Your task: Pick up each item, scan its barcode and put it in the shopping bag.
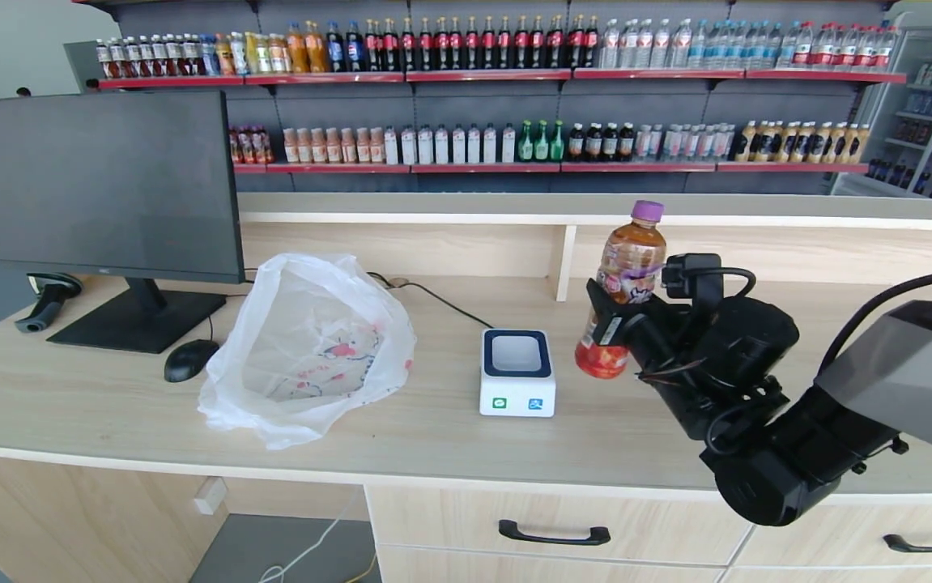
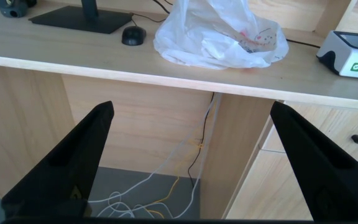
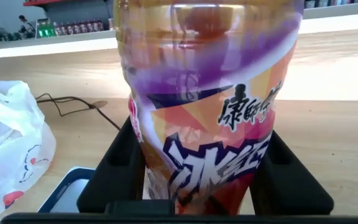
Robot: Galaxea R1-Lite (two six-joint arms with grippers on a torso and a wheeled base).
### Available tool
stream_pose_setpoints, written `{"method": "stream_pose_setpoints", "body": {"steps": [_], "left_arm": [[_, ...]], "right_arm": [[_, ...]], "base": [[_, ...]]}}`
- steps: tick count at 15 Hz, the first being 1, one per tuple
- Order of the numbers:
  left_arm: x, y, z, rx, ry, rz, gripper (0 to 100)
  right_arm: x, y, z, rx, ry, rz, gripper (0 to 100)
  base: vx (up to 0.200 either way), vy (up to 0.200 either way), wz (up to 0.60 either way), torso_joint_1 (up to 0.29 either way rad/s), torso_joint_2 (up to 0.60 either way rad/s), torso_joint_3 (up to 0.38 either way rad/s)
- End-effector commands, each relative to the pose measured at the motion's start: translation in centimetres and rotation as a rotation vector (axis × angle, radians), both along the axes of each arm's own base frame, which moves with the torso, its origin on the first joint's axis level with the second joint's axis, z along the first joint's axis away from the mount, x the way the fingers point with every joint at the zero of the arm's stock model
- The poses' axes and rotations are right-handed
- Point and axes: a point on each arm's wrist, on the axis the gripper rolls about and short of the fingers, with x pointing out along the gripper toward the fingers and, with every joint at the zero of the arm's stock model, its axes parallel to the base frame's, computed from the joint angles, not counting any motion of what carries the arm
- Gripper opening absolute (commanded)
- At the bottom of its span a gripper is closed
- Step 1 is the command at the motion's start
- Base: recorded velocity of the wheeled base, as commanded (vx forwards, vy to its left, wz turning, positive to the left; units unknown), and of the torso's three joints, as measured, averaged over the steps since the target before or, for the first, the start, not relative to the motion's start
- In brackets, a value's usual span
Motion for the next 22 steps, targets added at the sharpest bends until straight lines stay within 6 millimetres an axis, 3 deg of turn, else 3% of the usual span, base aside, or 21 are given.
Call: {"method": "stream_pose_setpoints", "body": {"steps": [1,4,10,13,16,18,22], "left_arm": [[0.0,0.0,0.0,0.000,0.001,0.001,100],[0.0,0.0,0.0,0.000,0.001,0.001,100],[0.0,0.0,0.0,0.001,0.001,-0.001,100],[0.0,0.0,0.0,0.004,-0.001,-0.001,100],[0.0,0.0,0.0,0.010,0.001,-0.001,100],[0.0,0.0,0.0,0.011,-0.002,-0.001,100],[0.0,0.0,0.0,0.011,-0.002,-0.001,100]], "right_arm": [[-1.1,-0.5,2.4,0.020,-0.056,-0.001,0],[-2.7,-1.2,3.9,0.021,-0.082,-0.002,0],[-8.2,-2.9,5.6,0.023,-0.077,0.024,0],[-10.5,-3.6,5.3,0.015,-0.048,0.041,0],[-13.0,-2.6,6.3,0.067,-0.069,0.140,0],[-14.0,-3.0,6.1,0.075,-0.053,0.152,0],[-16.9,-1.8,6.0,0.128,-0.030,0.284,0]], "base": [[0.000,0.000,0.00,0.000,0.00,0.000],[0.000,0.000,0.00,0.000,0.00,0.000],[0.000,0.000,0.00,0.000,0.00,0.000],[0.000,0.000,0.00,0.000,0.00,0.000],[0.000,0.000,0.00,0.000,0.00,0.000],[0.000,0.000,0.00,0.000,0.00,0.000],[0.000,0.000,0.00,0.000,0.00,0.000]]}}
